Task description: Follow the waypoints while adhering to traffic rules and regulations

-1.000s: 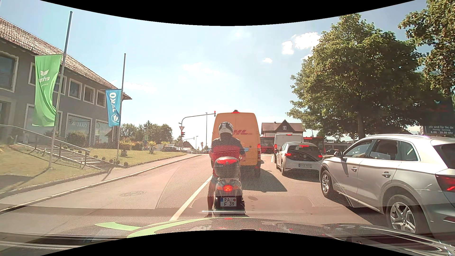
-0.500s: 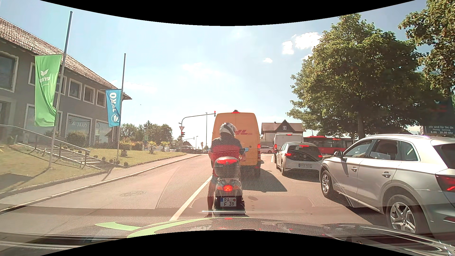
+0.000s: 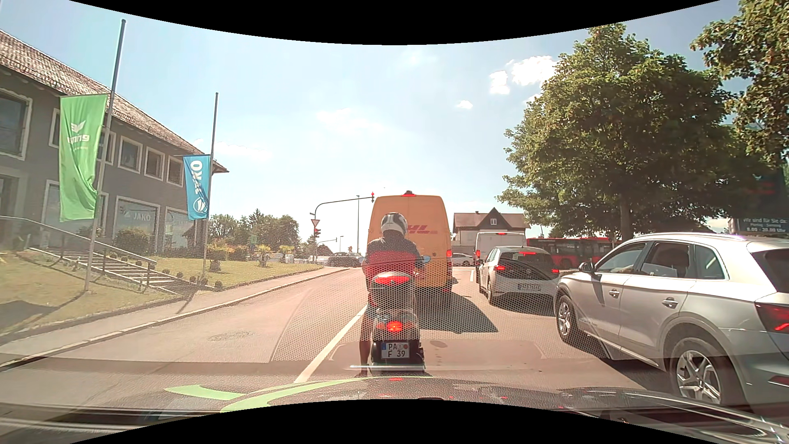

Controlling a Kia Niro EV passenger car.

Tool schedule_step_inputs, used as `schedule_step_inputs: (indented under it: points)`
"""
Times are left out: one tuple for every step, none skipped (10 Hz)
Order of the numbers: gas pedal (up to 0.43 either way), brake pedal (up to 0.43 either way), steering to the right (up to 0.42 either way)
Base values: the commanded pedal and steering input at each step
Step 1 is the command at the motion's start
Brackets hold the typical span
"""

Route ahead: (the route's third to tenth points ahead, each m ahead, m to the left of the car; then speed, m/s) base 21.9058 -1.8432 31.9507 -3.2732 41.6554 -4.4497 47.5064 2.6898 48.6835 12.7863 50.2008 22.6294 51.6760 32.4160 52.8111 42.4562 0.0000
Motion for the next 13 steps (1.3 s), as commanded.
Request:
schedule_step_inputs:
  points:
    - [0.0, 0.25, 0.021]
    - [0.0, 0.25, 0.021]
    - [0.0, 0.25, 0.02]
    - [0.0, 0.25, 0.021]
    - [0.0, 0.25, 0.02]
    - [0.0, 0.25, 0.02]
    - [0.0, 0.25, 0.021]
    - [0.0, 0.25, 0.02]
    - [0.0, 0.25, 0.02]
    - [0.0, 0.25, 0.021]
    - [0.0, 0.25, 0.021]
    - [0.0, 0.25, 0.02]
    - [0.0, 0.25, 0.021]
